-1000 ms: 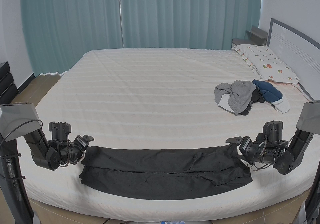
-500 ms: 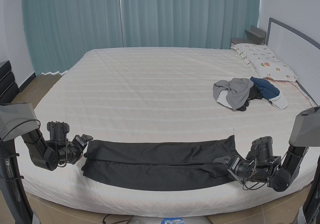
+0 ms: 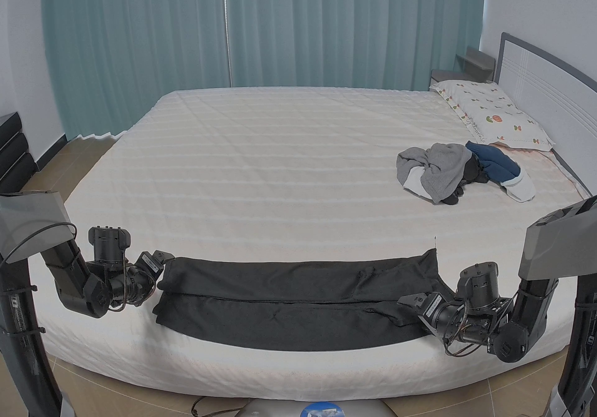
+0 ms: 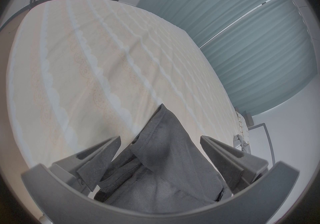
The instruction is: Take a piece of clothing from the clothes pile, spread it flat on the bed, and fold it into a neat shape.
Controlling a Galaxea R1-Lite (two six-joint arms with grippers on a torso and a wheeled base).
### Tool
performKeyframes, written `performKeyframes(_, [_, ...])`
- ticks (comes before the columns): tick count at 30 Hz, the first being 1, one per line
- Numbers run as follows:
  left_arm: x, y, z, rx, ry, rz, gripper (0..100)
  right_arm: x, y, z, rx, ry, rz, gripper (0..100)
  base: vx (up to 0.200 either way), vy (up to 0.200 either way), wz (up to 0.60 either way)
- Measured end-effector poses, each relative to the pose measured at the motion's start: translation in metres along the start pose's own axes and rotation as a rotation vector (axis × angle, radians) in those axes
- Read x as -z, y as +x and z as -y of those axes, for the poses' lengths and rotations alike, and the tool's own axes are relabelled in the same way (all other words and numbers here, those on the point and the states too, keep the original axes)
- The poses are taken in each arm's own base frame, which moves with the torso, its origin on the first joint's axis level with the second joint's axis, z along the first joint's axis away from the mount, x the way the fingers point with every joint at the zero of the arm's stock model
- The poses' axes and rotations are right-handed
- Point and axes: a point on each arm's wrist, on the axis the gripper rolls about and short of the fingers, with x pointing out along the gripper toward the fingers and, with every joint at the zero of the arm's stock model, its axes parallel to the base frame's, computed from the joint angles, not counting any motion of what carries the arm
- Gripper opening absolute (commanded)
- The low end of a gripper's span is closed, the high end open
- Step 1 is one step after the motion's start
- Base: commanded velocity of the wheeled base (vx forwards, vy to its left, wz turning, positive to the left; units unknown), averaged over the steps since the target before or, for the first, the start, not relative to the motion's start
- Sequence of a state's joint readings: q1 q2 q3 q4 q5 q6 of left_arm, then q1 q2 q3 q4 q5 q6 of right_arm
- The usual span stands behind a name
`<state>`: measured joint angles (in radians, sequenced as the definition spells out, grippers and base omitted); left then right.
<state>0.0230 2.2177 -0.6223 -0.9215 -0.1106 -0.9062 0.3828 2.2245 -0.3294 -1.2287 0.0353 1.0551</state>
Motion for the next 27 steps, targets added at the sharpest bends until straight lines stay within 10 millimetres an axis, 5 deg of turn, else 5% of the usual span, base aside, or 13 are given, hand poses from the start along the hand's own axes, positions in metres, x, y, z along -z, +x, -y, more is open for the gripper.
performKeyframes(21, [0.001,0.0,-0.001,-0.005,0.0,-0.001,100,0.009,-0.008,0.002,0.03,-0.016,0.002,0,0.0,0.0,0.0])
performKeyframes(22, [0.001,0.0,-0.001,-0.005,0.0,-0.002,100,0.008,-0.008,0.003,0.03,-0.015,0.004,100,0.0,0.0,0.0])
performKeyframes(27, [0.001,0.0,-0.001,-0.005,0.0,-0.002,100,-0.003,-0.009,0.004,0.009,0.007,0.038,100,0.0,0.0,0.0])
